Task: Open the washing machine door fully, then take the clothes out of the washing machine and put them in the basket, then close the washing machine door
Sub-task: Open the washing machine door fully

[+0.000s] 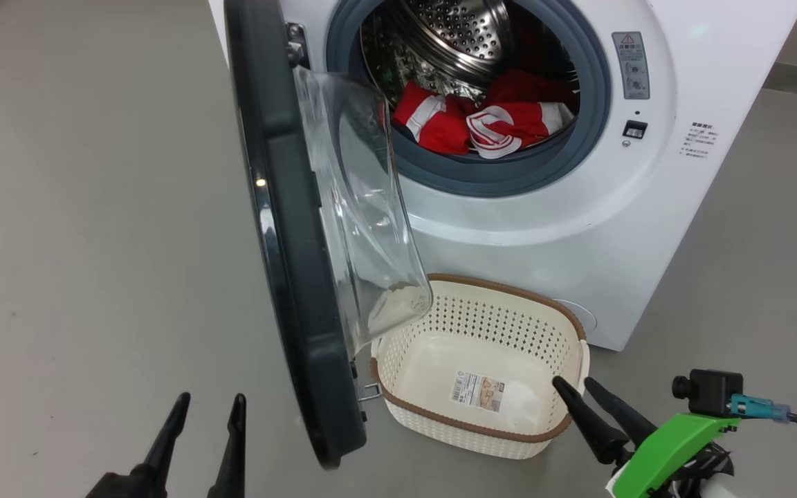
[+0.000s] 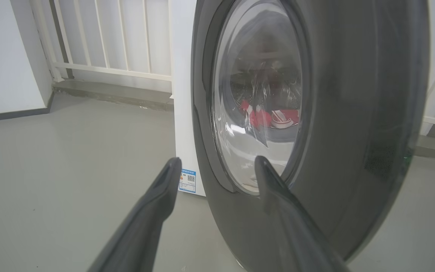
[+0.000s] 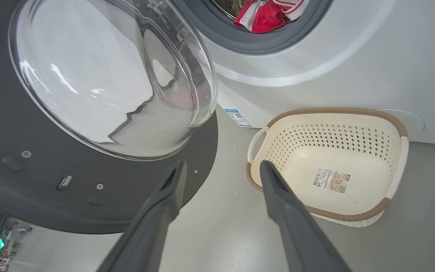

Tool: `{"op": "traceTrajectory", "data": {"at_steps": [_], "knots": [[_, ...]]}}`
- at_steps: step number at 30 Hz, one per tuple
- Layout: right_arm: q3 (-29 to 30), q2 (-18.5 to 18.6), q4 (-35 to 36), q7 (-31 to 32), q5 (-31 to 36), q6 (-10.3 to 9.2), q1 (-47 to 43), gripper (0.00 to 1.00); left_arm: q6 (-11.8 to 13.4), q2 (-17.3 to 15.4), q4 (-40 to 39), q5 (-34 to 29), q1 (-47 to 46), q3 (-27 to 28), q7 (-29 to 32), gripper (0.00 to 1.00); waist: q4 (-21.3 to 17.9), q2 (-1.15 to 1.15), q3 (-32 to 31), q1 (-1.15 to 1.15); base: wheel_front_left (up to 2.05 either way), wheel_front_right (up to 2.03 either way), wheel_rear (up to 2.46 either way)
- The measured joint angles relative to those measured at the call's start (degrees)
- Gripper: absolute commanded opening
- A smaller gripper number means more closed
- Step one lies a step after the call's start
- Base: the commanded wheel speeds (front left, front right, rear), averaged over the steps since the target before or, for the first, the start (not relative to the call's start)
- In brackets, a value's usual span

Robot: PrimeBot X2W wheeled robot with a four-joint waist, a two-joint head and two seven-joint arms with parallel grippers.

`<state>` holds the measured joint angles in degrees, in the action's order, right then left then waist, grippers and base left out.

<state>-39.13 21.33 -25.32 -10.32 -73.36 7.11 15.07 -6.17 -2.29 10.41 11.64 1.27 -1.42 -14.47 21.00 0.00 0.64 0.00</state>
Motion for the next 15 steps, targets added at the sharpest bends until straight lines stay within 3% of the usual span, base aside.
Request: {"op": "traceTrajectory", "data": {"at_steps": [8,15], "knots": [[1.5,0.5,-3.5,-3.8,4.1,0.01,-0.3,1.0,0.0,0.0,0.4,0.0,0.0,0.7,0.0,1.0,-0.6,0.0,0.1,0.0,0.0,0.0,0.0],[12.6,-2.0,-2.4,-3.9,15.6,0.01,-3.3,1.0,-0.4,0.0,0.5,0.0,0.1,1.0,0.0,1.0,-0.8,0.0,0.3,0.0,0.0,0.0,0.0]]}}
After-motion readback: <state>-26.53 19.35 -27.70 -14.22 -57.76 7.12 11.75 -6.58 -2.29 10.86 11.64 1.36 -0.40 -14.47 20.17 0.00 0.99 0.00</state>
